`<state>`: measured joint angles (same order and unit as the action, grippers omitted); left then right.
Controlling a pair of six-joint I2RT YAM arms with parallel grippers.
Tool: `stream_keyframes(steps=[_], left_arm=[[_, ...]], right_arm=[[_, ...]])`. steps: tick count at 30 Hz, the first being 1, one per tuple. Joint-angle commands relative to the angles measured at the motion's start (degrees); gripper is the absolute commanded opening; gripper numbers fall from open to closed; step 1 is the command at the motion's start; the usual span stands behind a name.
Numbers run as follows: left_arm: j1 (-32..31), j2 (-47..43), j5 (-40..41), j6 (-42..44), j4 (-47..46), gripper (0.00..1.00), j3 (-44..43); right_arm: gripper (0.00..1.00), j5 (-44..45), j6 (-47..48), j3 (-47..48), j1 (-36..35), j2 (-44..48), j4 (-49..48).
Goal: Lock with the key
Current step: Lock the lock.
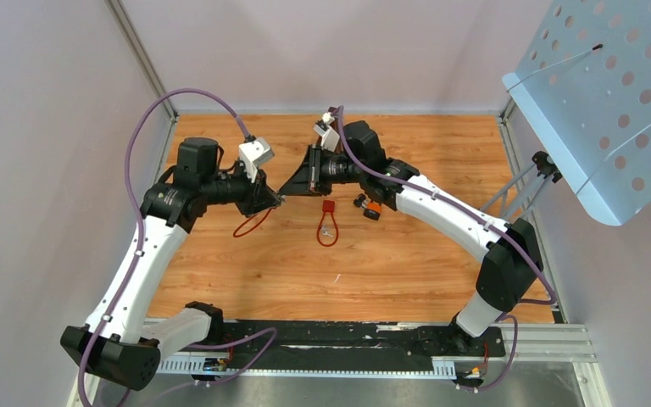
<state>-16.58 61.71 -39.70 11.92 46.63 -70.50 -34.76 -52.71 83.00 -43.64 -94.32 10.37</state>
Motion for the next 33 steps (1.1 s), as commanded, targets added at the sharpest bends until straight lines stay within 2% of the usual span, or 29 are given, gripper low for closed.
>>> stream_keyframes(steps=[1,3,5,7,8,11,14,20,26,30,33], left_arm=[[-1.3,-3.1,2.7,5.0,-5.7,0.00,0.4],[-1.3,-3.8,1.5,6.7,-5.7,0.00,1.4],[-1.3,-5.0,-0.6,9.1,-6.1,0.00,2.9],[-1.3,-6.6,-1.8,10.3,-7.3,0.00,4.3],[-1.3,-7.5,-2.0,10.5,-7.9,0.00,5.0],[-1.3,-8.9,-2.9,10.3,-9.0,0.00,6.2],[-1.3,-8.9,-2.9,9.6,-9.5,0.00,6.6],[-1.3,-7.6,-3.4,7.5,-9.1,0.00,5.7],[-1.3,-7.1,-3.0,5.9,-9.1,0.00,5.2],[-1.3,-5.9,-2.8,4.9,-7.9,0.00,4.4],[-1.3,-5.3,-2.7,4.3,-7.1,0.00,3.9]], right_arm=[[0.02,10.3,-7.6,0.7,0.5,0.3,2.5],[0.26,10.4,-6.6,0.4,1.2,1.0,1.7],[0.44,9.6,-4.4,-0.1,1.5,1.8,-0.4],[0.56,8.3,-2.3,-1.0,1.5,2.7,-2.6],[0.58,7.8,-1.4,-1.3,1.6,2.9,-3.4],[0.59,6.2,1.0,-1.3,1.4,3.0,-4.6],[0.53,5.3,3.6,-0.2,0.8,2.7,-4.5],[0.53,7.2,9.3,1.7,-2.7,3.3,-4.3],[0.37,8.3,12.0,2.1,-4.3,3.3,-3.8],[0.42,8.5,13.7,1.7,-4.8,4.6,-3.8],[0.41,6.5,15.4,1.7,-4.9,5.2,-3.8]])
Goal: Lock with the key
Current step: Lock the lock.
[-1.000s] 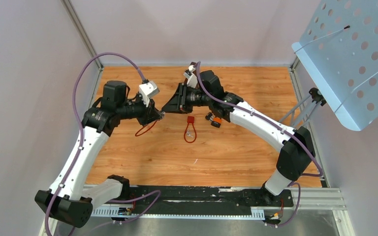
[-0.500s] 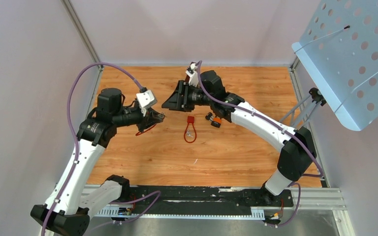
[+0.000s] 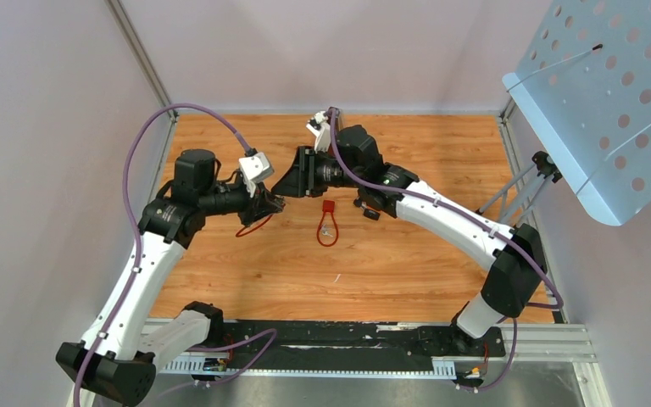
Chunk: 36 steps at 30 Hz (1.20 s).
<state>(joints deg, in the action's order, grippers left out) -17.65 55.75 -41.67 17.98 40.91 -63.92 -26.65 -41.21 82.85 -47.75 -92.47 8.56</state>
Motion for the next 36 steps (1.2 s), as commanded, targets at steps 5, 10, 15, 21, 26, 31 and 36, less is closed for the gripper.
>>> stream_keyframes(steps=[5,10,15,21,26,31,36], left_arm=[[-0.3,1.4,-0.9,-2.2,-0.9,0.00,-3.3],[-0.3,1.2,-1.6,-2.2,-0.9,0.00,-3.4],[-0.2,0.6,-3.1,-1.8,-1.0,0.00,-2.9],[-0.3,0.3,-2.9,-1.9,-1.0,0.00,-2.5],[-0.2,0.8,-0.4,-1.8,-0.7,0.00,-2.9],[-0.2,0.9,0.2,-1.4,-0.4,0.00,-3.5],[-0.2,1.0,0.4,-1.5,-0.3,0.00,-3.6]], right_arm=[[0.34,-4.3,6.8,0.7,-0.9,4.0,-1.9],[0.40,-2.9,7.9,-1.0,-0.9,4.4,-1.4],[0.47,0.2,9.7,-1.4,-0.9,4.3,-1.2],[0.36,-1.0,11.1,-0.8,-0.9,3.5,-0.9],[0.29,-5.8,12.5,-1.0,-1.0,4.4,-0.9],[0.30,-6.9,13.1,-1.8,-1.1,4.8,-0.9],[0.34,-6.2,12.6,-1.6,-1.1,3.9,-0.5]])
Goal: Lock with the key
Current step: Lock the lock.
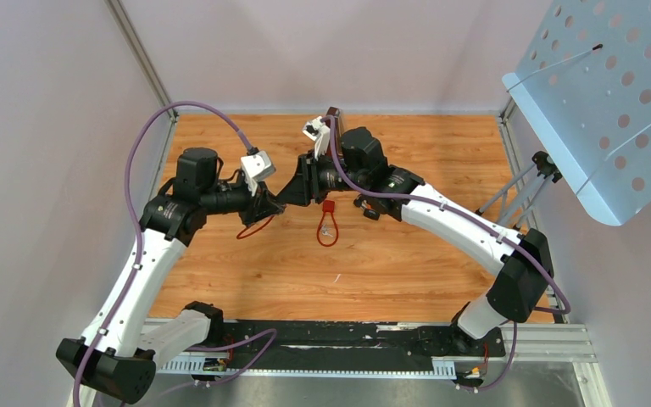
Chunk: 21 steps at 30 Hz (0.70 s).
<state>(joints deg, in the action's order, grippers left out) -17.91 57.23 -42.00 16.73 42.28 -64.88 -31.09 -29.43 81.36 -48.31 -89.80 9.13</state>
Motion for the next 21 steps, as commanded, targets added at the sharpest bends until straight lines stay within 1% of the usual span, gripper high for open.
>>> stream_keyframes(steps=[1,3,5,6,11,12,17,21], left_arm=[[0.0,-0.5,0.8,-0.3,-1.6,0.00,-2.7],[0.0,-0.6,0.8,-0.3,-1.4,0.00,-2.7],[0.0,-0.5,0.9,-0.3,-1.3,0.00,-2.8],[0.0,-0.5,0.8,-0.3,-1.2,0.00,-2.9],[0.0,0.0,0.0,-0.7,-1.2,0.00,-3.1],[0.0,0.0,-0.2,-0.8,-1.1,0.00,-3.2],[0.1,0.1,-3.5,-0.9,0.0,0.00,-3.5],[0.0,1.0,-8.5,0.2,3.8,0.00,-4.5]], right_arm=[[0.37,-1.0,0.8,-0.3,-0.5,1.2,-0.9],[0.44,0.5,1.2,-1.0,-0.5,1.6,-0.7],[0.45,1.1,1.7,-1.4,-0.5,1.7,-0.4],[0.44,0.9,1.9,-1.5,-0.5,1.7,-0.4],[0.26,-0.8,2.7,-0.7,-0.6,1.2,-0.8],[0.21,-0.7,3.0,-0.7,-0.6,1.1,-1.0],[0.01,-0.3,5.7,-1.3,-0.6,1.1,-2.6],[0.00,-2.8,11.8,-5.9,-0.6,3.4,-8.3]])
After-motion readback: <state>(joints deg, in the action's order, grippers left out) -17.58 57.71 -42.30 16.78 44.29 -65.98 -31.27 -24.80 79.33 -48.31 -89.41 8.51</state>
